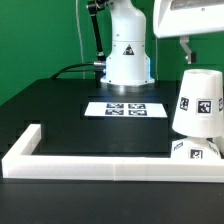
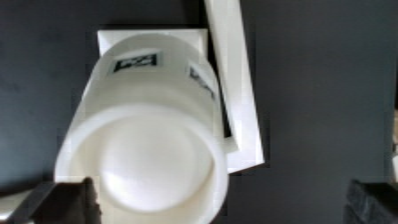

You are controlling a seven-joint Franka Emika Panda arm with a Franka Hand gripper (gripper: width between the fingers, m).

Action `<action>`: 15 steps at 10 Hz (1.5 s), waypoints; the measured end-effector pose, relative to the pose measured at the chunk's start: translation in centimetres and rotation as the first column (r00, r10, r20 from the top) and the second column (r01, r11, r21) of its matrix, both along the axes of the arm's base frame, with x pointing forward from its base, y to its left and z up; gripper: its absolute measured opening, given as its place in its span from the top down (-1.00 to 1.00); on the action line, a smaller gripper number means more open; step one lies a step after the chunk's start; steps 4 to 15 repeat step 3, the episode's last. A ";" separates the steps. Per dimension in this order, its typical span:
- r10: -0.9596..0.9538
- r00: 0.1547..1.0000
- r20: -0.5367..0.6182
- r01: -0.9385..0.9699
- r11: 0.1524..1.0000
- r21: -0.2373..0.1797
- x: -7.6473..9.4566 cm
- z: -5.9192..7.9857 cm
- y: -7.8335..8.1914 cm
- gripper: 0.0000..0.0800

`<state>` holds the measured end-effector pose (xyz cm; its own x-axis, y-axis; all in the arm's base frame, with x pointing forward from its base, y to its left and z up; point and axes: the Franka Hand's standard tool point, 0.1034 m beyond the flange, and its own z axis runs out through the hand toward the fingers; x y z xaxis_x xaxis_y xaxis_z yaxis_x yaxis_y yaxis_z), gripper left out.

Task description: Assemble lamp

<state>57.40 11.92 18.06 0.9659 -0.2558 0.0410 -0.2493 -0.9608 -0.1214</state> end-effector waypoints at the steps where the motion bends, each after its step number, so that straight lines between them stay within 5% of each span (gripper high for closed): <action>1: 0.000 1.000 0.015 0.000 1.000 -0.009 -0.3 0.4 0.2 -0.74; 15: 0.008 0.998 0.061 -0.007 1.000 -0.030 -0.6 0.3 0.9 -0.75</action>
Offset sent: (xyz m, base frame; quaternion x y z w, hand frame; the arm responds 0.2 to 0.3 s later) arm -0.0035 0.0023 0.0004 0.0001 0.0194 0.0140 0.9997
